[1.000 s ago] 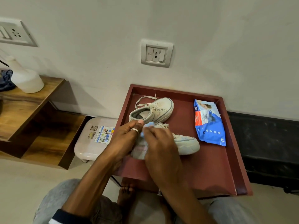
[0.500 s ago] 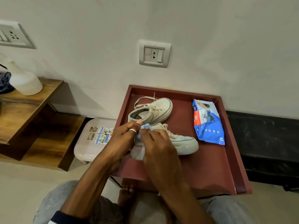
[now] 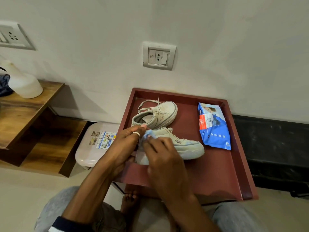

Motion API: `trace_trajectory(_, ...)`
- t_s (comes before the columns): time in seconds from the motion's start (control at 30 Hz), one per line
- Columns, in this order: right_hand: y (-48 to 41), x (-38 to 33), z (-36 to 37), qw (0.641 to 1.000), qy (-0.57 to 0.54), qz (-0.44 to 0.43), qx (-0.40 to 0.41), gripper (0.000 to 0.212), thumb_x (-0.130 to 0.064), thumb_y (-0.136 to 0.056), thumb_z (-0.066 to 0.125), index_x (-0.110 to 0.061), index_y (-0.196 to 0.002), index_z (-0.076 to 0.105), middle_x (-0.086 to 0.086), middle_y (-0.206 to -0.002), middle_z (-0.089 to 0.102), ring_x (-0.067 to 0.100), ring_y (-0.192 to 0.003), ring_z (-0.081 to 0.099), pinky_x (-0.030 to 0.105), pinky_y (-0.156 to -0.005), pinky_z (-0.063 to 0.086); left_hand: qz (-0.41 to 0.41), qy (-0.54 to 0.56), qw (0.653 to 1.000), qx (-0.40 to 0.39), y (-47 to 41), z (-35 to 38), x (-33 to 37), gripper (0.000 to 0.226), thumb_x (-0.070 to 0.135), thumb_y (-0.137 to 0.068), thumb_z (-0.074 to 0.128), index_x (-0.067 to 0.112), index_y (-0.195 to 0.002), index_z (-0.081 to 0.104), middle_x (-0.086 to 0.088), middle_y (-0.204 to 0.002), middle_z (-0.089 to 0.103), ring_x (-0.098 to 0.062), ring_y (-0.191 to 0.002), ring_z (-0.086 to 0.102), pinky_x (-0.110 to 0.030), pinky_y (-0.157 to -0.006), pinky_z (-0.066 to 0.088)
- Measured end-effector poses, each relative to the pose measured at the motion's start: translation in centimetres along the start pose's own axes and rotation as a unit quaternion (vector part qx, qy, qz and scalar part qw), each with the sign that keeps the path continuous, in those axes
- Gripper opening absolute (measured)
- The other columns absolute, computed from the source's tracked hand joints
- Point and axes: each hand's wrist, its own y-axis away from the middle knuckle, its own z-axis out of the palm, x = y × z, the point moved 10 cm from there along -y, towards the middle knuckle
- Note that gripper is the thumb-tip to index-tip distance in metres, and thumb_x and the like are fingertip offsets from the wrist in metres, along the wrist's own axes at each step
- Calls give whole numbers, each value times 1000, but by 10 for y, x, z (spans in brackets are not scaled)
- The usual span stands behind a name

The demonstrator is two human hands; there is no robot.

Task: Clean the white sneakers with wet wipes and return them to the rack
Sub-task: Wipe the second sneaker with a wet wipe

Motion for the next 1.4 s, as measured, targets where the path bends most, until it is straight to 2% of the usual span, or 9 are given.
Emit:
trace_trajectory(0.13,-3,71,-15,987,-42,149,45,44,5,-72,71,-8,-114,71,7,-103,72,24,-92,64,40,-72,59,-13,-8,1000,8,0,0,-1,32,48,-100,54,27,-108,76,-11,-107,75,-30,-87,69,-26,-54,45)
trace_trajectory(0.33,5,-25,8,1000,-10,-22,-13,42,-17,-88,39,-11,-120,66,5,-117,66,22,-108,56,30,-92,52,-15,36,999,2,-1,0,-4,27,44,-98,60,26,-110,76,-10,-109,76,-35,-103,71,-57,-90,57)
trace_trajectory(0.43,1,8,-5,1000,-4,7,28,41,-5,-83,47,-7,-118,68,7,-113,69,23,-101,59,32,-86,55,-21,26,999,13,3,-2,-1,28,44,-100,57,26,-108,77,-4,-96,77,-22,-77,71,-30,-55,52)
trace_trajectory(0.53,6,66,-17,988,-36,121,86,44,11,-71,70,-4,-112,71,9,-105,72,27,-92,65,39,-76,59,-28,20,999,23,2,-2,-1,28,43,-100,56,26,-107,77,-5,-97,77,-24,-77,70,-21,-43,43)
trace_trajectory(0.77,3,-16,1,999,-19,-21,22,44,-14,-89,35,-8,-116,69,6,-114,69,22,-106,59,27,-89,55,-18,10,1000,22,0,-5,-3,24,43,-100,56,32,-109,76,-9,-105,77,-31,-95,70,-35,-65,55)
trace_trajectory(1.0,1,61,-18,988,-31,126,77,39,2,-77,64,-6,-114,70,7,-105,72,24,-94,64,37,-77,58,-6,-6,1000,16,-3,-3,-1,28,48,-100,55,30,-104,77,-17,-102,75,-28,-75,67,-30,-52,39)
trace_trajectory(1.17,-1,-19,5,1000,-18,-8,10,45,-15,-89,34,-9,-121,66,6,-116,67,22,-105,57,29,-91,53,0,27,1000,6,-5,-1,-4,25,41,-99,59,29,-113,75,-12,-110,76,-38,-108,70,-62,-98,50)
trace_trajectory(1.3,-3,38,-13,997,18,58,41,40,-4,-81,50,-7,-116,69,6,-107,70,23,-96,61,33,-78,56,-9,4,1000,12,-2,-4,-2,26,44,-101,55,32,-107,76,-13,-100,74,-24,-73,66,-29,-53,43)
trace_trajectory(1.4,3,73,-21,985,-8,157,74,36,6,-74,67,-10,-106,73,3,-94,73,22,-85,64,24,-74,49,-14,0,1000,7,-2,0,0,27,48,-99,56,31,-105,77,-10,-105,76,-34,-84,74,-32,-58,50)
